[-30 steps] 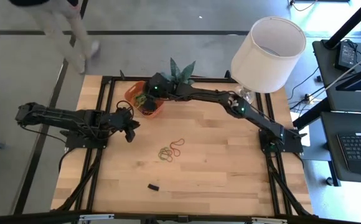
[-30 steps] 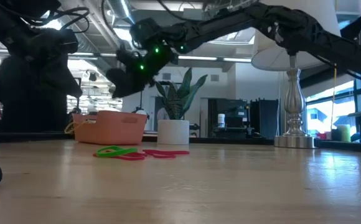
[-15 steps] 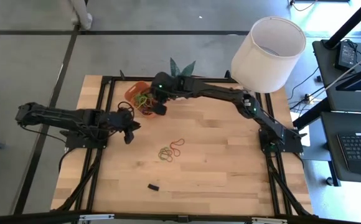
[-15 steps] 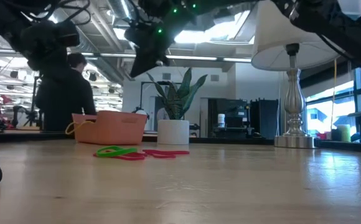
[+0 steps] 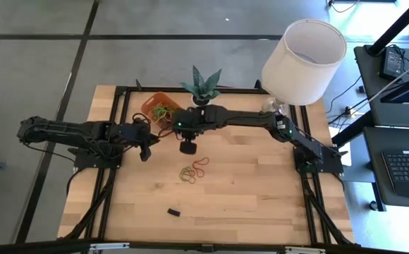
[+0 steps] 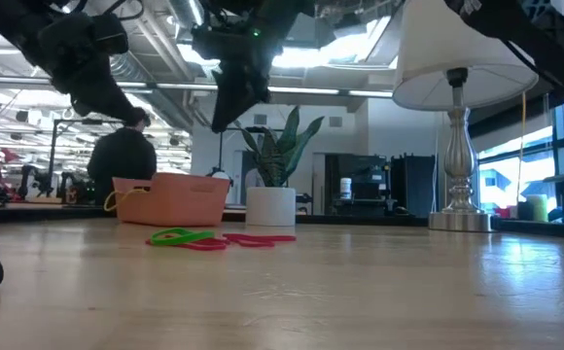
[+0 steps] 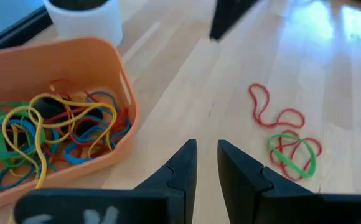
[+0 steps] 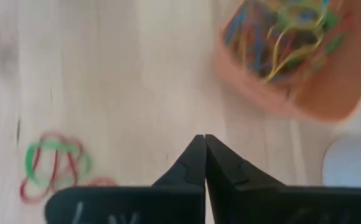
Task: Pick and place rubber bands into bin
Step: Put the red rubber band into the orange bin
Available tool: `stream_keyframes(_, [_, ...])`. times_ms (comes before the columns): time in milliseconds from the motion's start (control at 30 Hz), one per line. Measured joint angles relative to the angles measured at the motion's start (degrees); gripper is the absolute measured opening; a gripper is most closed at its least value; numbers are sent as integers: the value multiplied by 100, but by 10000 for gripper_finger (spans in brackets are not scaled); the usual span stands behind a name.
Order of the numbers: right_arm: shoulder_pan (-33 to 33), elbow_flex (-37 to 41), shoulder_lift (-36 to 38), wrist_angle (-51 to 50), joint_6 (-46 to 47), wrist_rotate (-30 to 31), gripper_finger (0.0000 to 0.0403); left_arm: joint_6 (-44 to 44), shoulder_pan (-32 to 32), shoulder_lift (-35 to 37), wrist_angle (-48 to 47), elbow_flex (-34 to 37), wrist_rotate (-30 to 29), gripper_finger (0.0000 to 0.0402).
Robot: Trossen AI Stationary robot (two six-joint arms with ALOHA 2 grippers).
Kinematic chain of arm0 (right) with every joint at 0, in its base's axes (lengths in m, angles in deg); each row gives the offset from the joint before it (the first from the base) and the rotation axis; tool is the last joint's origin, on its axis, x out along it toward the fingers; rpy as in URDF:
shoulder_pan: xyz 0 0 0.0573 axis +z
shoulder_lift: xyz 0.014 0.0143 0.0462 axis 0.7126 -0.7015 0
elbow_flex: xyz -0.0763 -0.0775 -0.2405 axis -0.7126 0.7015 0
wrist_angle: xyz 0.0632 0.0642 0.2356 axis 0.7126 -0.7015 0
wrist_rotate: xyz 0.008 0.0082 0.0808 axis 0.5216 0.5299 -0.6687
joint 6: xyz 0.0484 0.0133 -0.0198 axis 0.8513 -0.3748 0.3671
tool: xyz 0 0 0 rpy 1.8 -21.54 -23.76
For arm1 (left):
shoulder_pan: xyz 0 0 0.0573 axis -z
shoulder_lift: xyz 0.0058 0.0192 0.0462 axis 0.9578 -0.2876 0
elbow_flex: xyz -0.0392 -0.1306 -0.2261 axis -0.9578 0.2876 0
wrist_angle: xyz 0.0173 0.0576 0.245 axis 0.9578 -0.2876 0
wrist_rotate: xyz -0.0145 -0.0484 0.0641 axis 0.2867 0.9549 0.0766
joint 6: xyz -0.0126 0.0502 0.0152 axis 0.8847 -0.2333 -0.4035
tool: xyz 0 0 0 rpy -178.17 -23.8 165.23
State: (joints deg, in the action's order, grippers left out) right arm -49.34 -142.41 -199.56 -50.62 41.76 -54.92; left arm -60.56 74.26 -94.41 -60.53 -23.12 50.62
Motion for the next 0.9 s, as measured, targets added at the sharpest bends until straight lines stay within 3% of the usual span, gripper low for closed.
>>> stream_keyframes(167, [146,1211,528,268,31,0,4,-4,0,-23,9,-191,-124,58])
stream_keyframes(367, [251,4258,2401,2085,456,-3,4,93,49,-495,104,-410,-139,58])
stream_keyframes(600, [298,7209,4548,3393,1089,-9,5,-33,339,-1984,153,-1145,-3,58])
stream_keyframes(900, [296,9055,6115,3789,1219,-7,5,-791,878,-4131,141,-2431,237,59])
